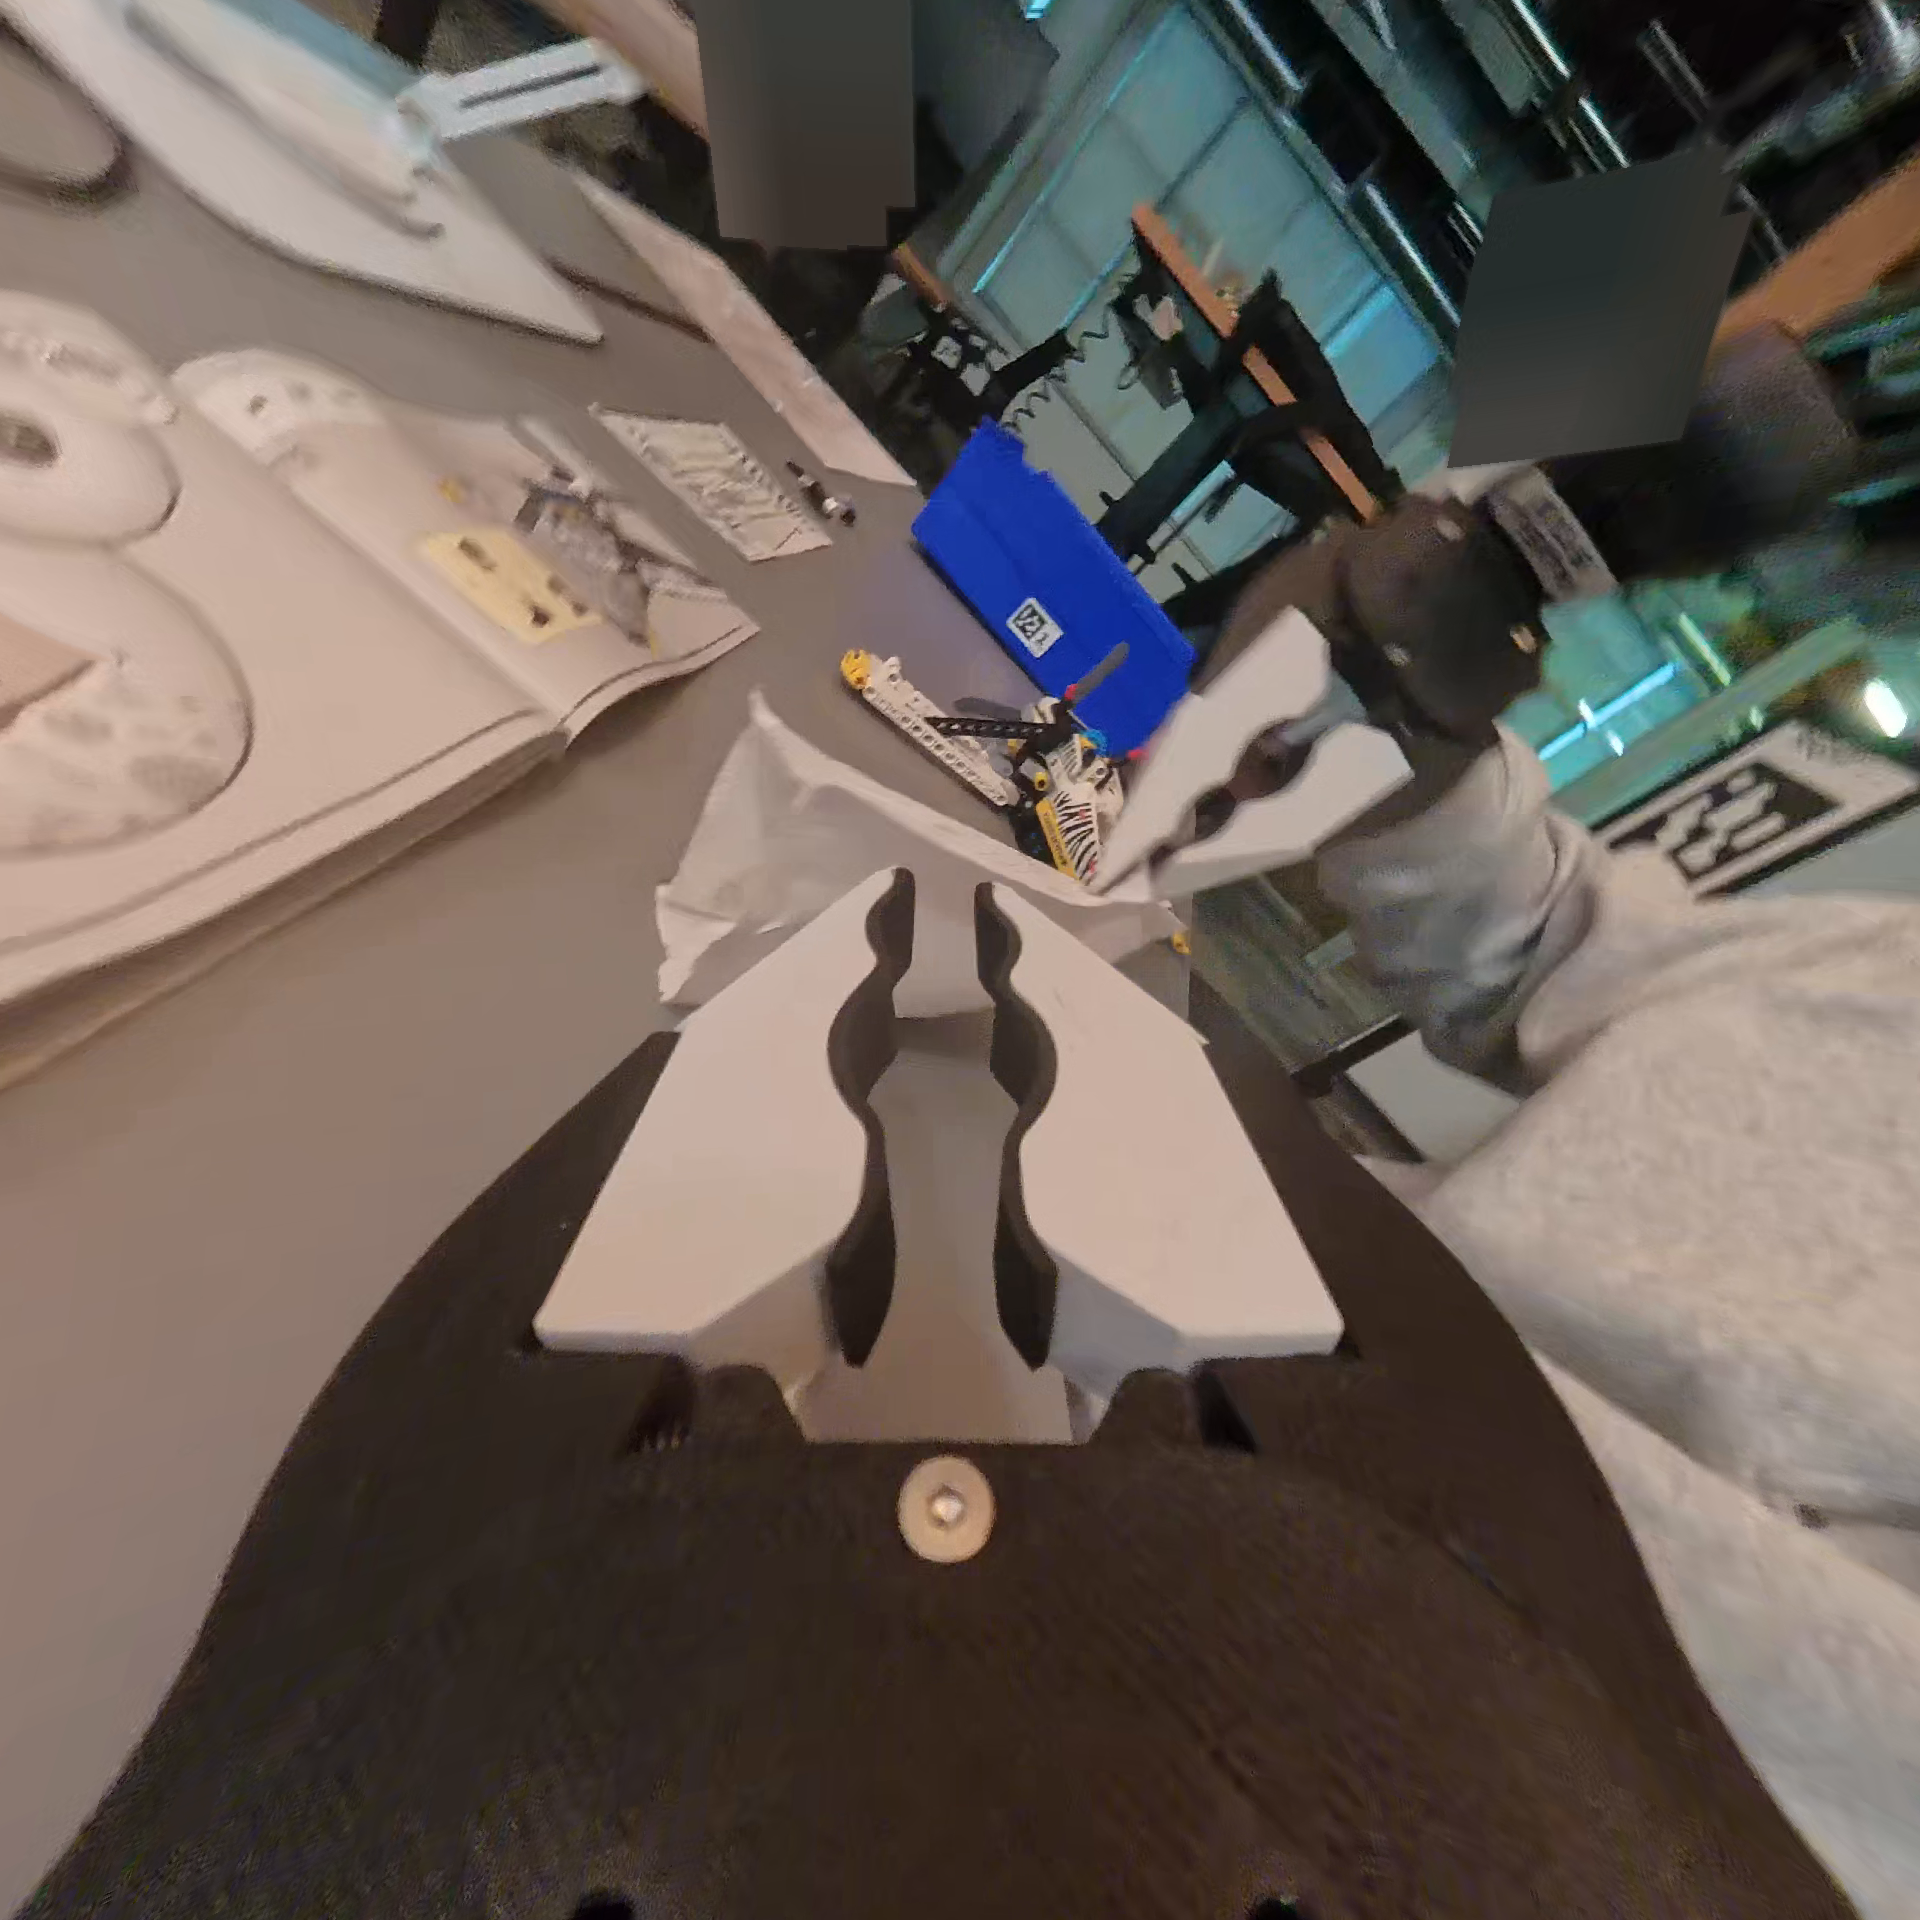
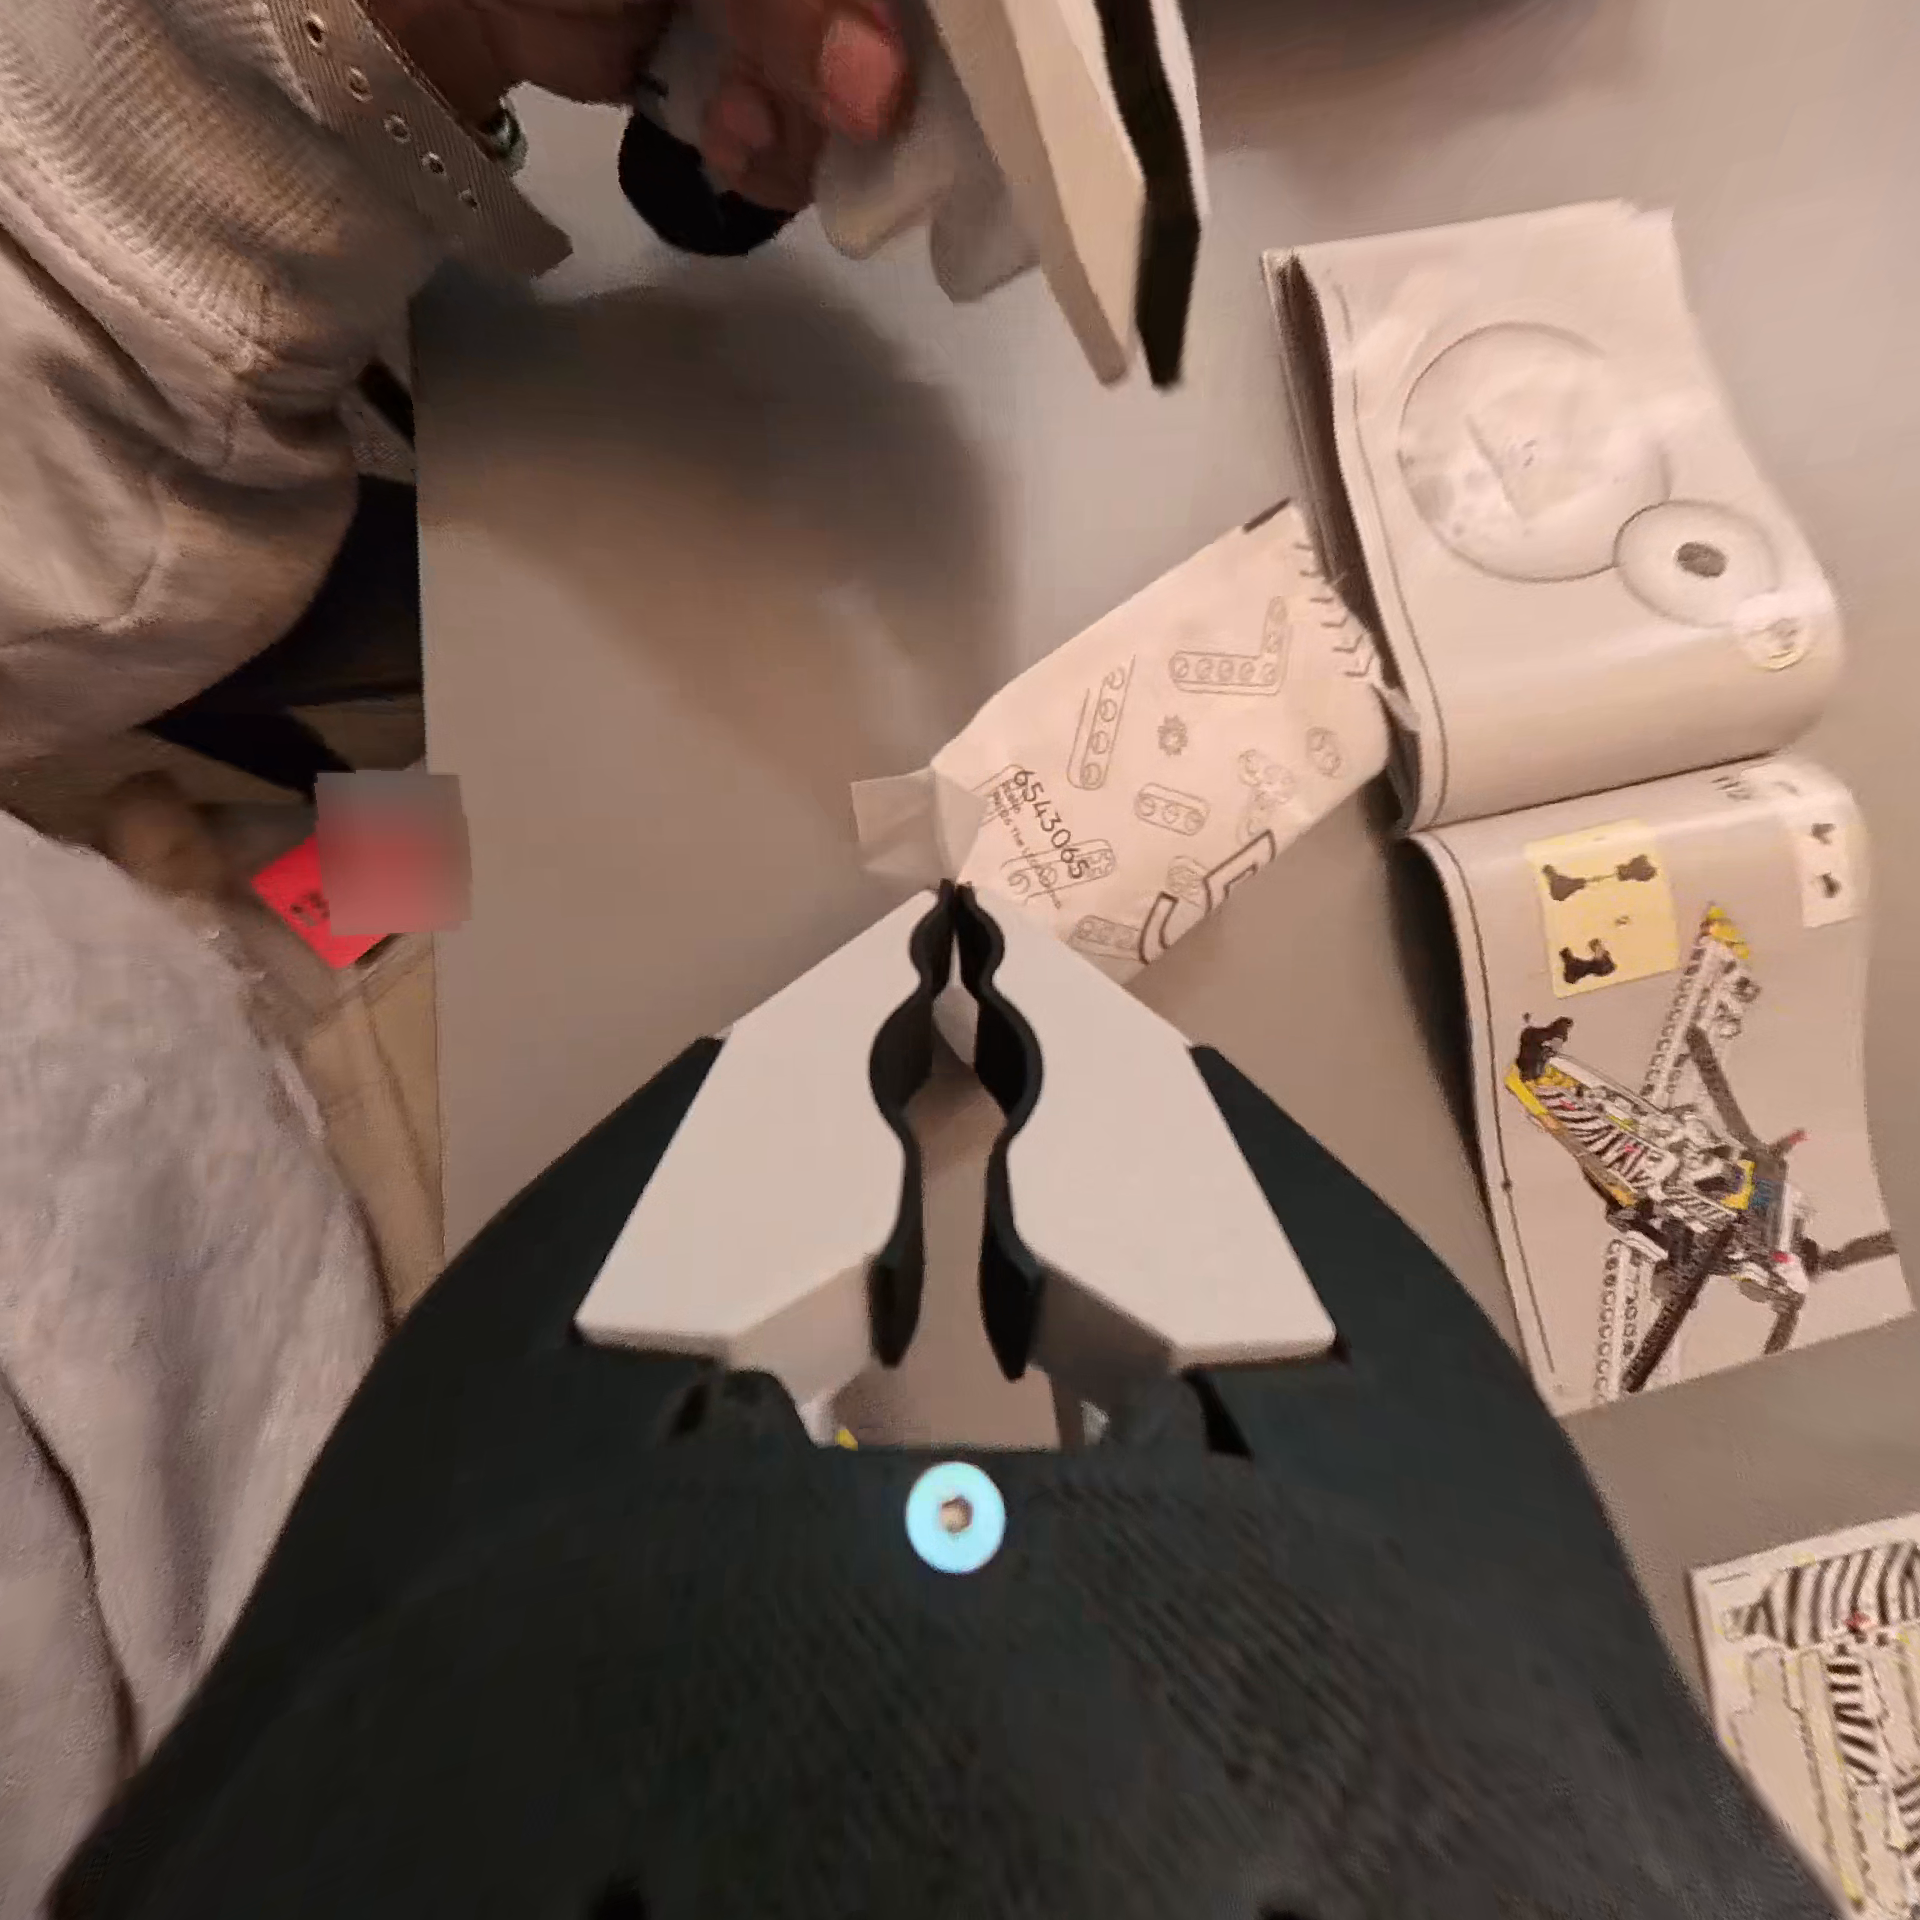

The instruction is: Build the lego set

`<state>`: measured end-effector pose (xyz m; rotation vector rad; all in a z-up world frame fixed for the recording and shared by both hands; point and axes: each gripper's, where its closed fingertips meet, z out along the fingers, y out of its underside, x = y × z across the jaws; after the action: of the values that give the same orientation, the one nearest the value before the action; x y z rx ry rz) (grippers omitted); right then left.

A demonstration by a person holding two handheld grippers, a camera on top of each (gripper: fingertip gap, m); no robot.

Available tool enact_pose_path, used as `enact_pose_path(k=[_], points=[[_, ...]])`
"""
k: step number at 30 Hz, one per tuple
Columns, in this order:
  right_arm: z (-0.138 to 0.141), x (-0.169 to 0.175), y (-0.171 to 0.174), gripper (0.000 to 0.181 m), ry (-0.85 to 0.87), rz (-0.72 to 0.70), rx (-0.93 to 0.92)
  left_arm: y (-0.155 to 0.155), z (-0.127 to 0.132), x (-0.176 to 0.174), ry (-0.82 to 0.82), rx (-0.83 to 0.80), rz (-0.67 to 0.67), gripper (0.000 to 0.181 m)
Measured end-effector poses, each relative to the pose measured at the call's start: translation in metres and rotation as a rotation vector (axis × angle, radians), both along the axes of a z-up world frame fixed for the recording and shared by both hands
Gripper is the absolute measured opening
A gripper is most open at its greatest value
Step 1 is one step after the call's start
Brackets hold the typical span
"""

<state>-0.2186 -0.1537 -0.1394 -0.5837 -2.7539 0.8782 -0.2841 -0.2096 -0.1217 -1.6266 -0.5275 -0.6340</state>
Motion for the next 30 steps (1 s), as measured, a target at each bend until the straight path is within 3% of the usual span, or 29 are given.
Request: enact_pose_path(k=[4, 7, 10, 14, 18, 25, 30], points=[[0.0, -0.004, 0.006, 0.0, -0.175, 0.048, -0.023, 0.007, 0.016, 0.011, 0.277, 0.018, 0.0, 0.041], [-0.002, -0.005, 0.005, 0.0, -0.233, 0.087, -0.037, 0.018, 0.024, 0.022, 0.408, 0.058, -0.023, 0.053], [-0.006, -0.003, 0.005, 0.0, -0.247, 0.134, -0.033, 0.028, 0.027, 0.033, 0.436, 0.092, -0.072, 0.054], [-0.005, 0.002, 0.009, 0.0, -0.231, 0.176, -0.033, 0.027, 0.019, 0.011, 0.378, 0.067, 0.021, 0.054], [-0.002, 0.011, 0.02, 0.0, -0.242, 0.214, -0.019, 0.015, 0.015, 0.002, 0.279, 0.096, 0.031, 0.054], [0.01, 0.029, 0.043, 0.0, -0.36, 0.279, 0.032, 0.025, -0.011, -0.004, 0.229, -0.037, 0.041, 0.053], [0.021, 0.038, 0.055, 0.0, -0.51, 0.306, 0.053, 0.03, -0.015, 0.003, 0.202, -0.04, -0.007, 0.053]])
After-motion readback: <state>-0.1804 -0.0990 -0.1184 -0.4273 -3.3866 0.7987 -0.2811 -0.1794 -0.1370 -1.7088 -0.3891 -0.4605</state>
